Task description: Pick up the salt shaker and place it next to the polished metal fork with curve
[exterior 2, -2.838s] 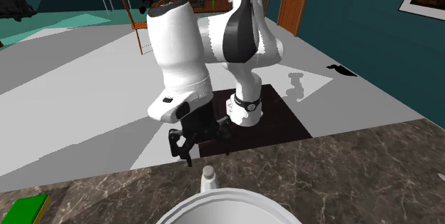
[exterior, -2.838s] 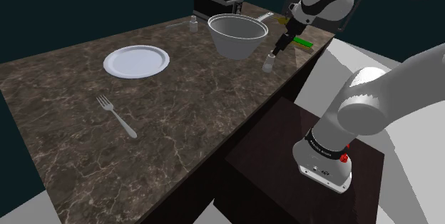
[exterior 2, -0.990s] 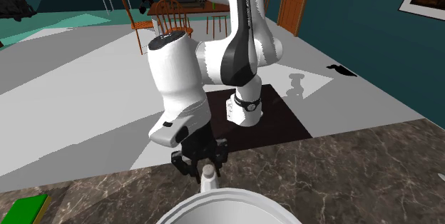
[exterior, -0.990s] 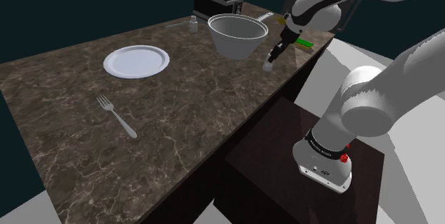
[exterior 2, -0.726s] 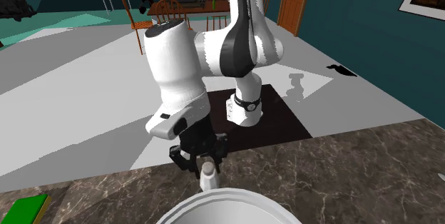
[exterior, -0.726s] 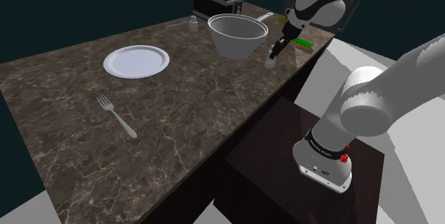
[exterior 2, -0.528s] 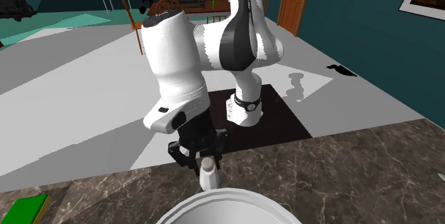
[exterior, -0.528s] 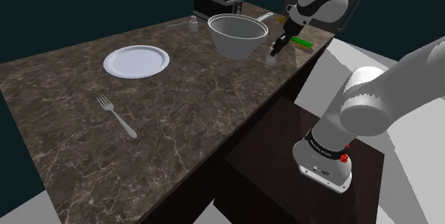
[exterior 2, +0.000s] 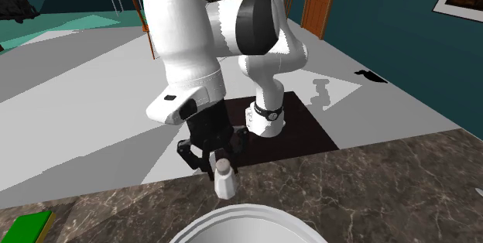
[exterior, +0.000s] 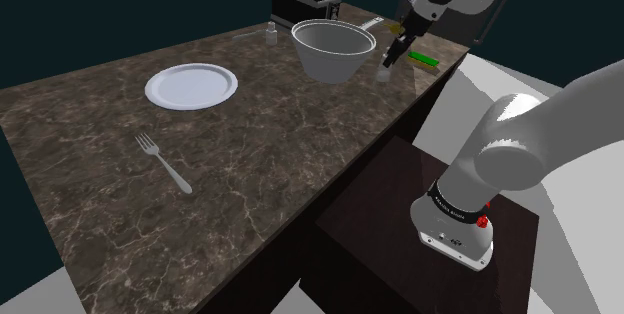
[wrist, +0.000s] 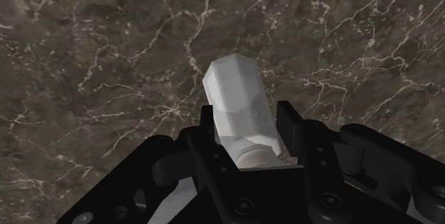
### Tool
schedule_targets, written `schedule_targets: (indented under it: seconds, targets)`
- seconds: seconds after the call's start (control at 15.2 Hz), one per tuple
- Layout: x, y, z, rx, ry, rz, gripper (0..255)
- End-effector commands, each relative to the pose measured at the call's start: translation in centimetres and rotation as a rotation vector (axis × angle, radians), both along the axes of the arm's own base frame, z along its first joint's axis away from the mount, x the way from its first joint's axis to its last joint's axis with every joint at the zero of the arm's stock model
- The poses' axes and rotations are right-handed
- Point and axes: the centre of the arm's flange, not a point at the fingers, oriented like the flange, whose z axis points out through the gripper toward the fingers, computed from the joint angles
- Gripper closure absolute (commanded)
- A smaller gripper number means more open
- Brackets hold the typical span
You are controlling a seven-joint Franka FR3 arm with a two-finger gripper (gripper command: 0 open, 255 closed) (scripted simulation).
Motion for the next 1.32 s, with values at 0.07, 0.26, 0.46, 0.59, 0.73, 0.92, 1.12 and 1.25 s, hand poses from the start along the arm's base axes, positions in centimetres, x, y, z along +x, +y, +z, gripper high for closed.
schedule_targets:
  seconds: [0.07, 0.26, 0.46, 0.59, 0.73, 0.92, 1.12, 1.25]
  targets:
    - [-0.1, 0.2, 1.6, 0.0, 0.0, 0.0, 255]
    - [-0.1, 0.2, 3.1, 0.0, 0.0, 0.0, 255]
    - [-0.1, 0.2, 4.7, 0.0, 0.0, 0.0, 255]
    - [-0.1, 0.2, 5.8, 0.0, 0.0, 0.0, 255]
    - [-0.1, 0.2, 6.8, 0.0, 0.0, 0.0, 255]
    - [-0.1, 0.2, 8.4, 0.0, 0.0, 0.0, 255]
    - [-0.1, 0.2, 9.6, 0.0, 0.0, 0.0, 255]
    - [1.1, 2.5, 9.6, 0.0, 0.0, 0.0, 255]
